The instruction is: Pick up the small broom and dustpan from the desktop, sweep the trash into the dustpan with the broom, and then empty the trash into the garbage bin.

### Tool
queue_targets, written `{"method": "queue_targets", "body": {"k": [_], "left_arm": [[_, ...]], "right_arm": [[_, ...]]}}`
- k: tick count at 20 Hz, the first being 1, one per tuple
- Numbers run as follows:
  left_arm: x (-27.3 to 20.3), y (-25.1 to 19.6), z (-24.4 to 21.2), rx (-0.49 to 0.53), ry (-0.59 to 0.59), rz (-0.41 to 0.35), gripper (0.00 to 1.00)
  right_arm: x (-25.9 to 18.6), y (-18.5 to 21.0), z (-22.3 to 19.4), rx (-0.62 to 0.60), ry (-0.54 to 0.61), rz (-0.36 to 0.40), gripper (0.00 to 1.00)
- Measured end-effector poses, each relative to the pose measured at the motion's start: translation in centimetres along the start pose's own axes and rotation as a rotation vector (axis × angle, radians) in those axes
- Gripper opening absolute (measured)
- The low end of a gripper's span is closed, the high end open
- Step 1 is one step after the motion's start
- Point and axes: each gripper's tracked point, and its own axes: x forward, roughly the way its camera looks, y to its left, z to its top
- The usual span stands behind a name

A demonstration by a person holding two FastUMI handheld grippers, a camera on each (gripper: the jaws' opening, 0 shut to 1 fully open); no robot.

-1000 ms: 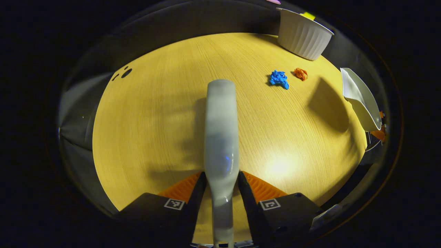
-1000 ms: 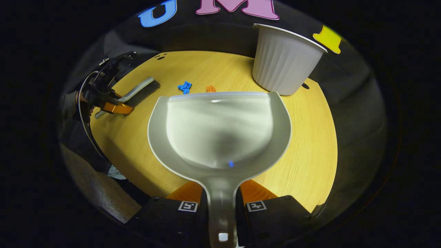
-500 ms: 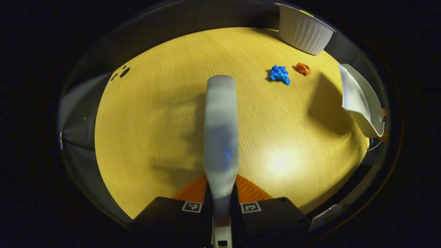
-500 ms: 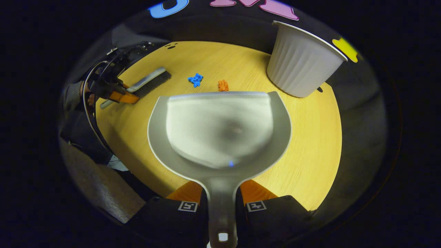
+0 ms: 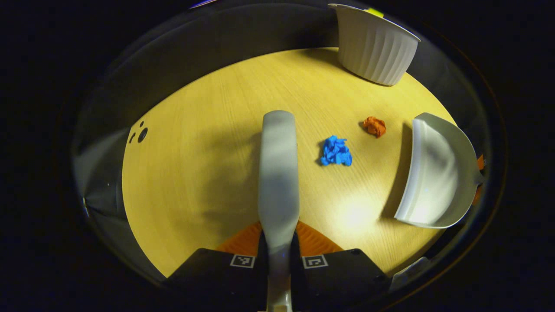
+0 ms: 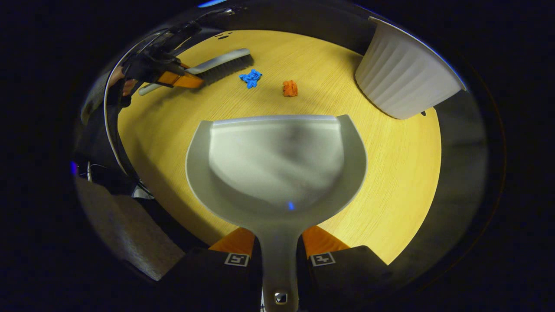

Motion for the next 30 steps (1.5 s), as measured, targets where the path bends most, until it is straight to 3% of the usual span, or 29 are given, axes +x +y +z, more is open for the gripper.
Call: {"method": "queue_targets", "body": {"k": [2,6,7,13,16,21,23,30], "left_arm": [[0.8,-0.7,0.8,0.035,0.01,-0.002,0.24],[1.6,-2.5,2.2,0.08,-0.004,-0.027,0.25],[1.8,-3.3,2.4,0.088,-0.005,-0.046,0.25],[1.3,-7.6,3.2,0.162,0.002,-0.194,0.25],[1.2,-9.7,3.5,0.204,0.009,-0.275,0.25],[-0.4,-12.8,2.4,0.229,0.06,-0.428,0.25],[-1.2,-13.5,2.0,0.228,0.081,-0.473,0.25],[-4.2,-13.3,2.3,0.275,0.081,-0.502,0.25]], "right_arm": [[0.4,-0.5,0.2,-0.02,0.012,-0.012,0.4],[1.1,-0.6,0.4,-0.043,0.027,-0.002,0.33],[1.3,-0.7,0.5,-0.05,0.029,-0.001,0.36],[1.1,-1.2,0.9,-0.071,0.01,0.026,0.33],[1.6,-1.2,1.0,-0.086,-0.01,0.031,0.36],[2.1,-1.4,1.2,-0.09,-0.038,0.035,0.33],[2.2,-1.2,1.2,-0.087,-0.05,0.034,0.36],[2.8,-0.5,1.0,-0.042,-0.156,0.021,0.33]]}}
